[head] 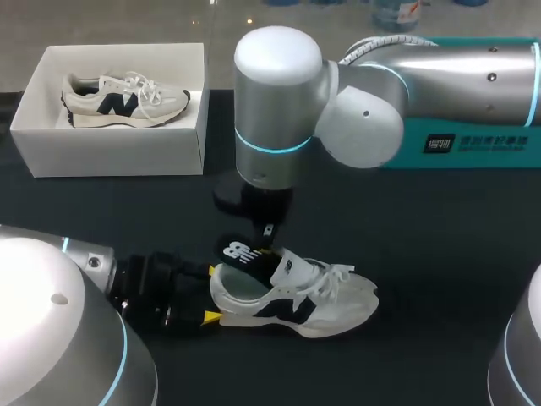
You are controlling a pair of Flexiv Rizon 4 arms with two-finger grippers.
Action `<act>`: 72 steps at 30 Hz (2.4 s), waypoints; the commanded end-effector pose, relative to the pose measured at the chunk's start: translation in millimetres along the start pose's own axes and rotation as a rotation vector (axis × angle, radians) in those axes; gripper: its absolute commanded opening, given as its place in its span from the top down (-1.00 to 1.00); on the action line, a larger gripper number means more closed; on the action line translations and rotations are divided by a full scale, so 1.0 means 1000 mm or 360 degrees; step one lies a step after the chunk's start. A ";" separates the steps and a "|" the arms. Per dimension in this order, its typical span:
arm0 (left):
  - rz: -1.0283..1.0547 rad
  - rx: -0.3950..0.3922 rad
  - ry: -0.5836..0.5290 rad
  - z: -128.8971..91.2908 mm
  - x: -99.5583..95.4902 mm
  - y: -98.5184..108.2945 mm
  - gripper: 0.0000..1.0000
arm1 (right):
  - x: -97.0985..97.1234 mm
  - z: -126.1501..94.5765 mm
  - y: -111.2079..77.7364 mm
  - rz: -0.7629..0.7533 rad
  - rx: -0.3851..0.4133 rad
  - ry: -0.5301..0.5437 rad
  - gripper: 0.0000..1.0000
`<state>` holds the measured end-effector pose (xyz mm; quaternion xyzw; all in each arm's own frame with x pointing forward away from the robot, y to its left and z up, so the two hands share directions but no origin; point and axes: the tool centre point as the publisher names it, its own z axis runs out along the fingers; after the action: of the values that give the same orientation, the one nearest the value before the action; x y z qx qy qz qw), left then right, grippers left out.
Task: Take the shoe out of the shoebox, open the shoe tongue, remove and reinsert the insole, then place the shoe into the shoebox
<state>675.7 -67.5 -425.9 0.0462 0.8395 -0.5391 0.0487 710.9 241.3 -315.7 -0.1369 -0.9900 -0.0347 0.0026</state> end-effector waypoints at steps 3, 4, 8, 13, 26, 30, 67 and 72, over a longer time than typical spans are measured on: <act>0.0001 -0.0002 0.0002 0.002 0.000 0.002 1.00 | -0.008 0.015 0.019 -0.0016 -0.0046 0.0049 1.00; 0.0001 -0.0002 0.0002 0.002 0.000 0.002 1.00 | -0.008 0.016 0.021 -0.0011 -0.0053 0.0063 1.00; 0.0001 -0.0002 0.0002 0.002 0.000 0.002 1.00 | -0.007 0.017 0.023 -0.0013 -0.0083 0.0130 1.00; 0.0001 -0.0002 0.0002 0.002 0.000 0.002 1.00 | -0.004 0.017 0.011 0.0021 -0.0124 0.0220 0.29; 0.0001 -0.0002 0.0002 0.002 0.000 0.002 1.00 | 0.010 0.010 -0.014 0.0069 -0.0161 0.0371 0.11; 0.0001 -0.0002 0.0002 0.002 0.000 0.002 1.00 | 0.011 0.018 -0.011 0.0062 -0.0175 0.0394 0.11; 0.0001 -0.0002 0.0002 0.002 0.000 0.002 1.00 | 0.000 -0.009 0.009 -0.0055 -0.0486 0.0304 1.00; 0.0001 -0.0002 0.0002 0.002 0.000 0.002 1.00 | -0.016 -0.043 0.013 -0.0061 -0.0509 0.0208 1.00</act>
<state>675.7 -67.8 -425.7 0.0463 0.8394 -0.5393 0.0487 728.7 255.5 -297.6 -0.1110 -0.9702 -0.2084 0.0547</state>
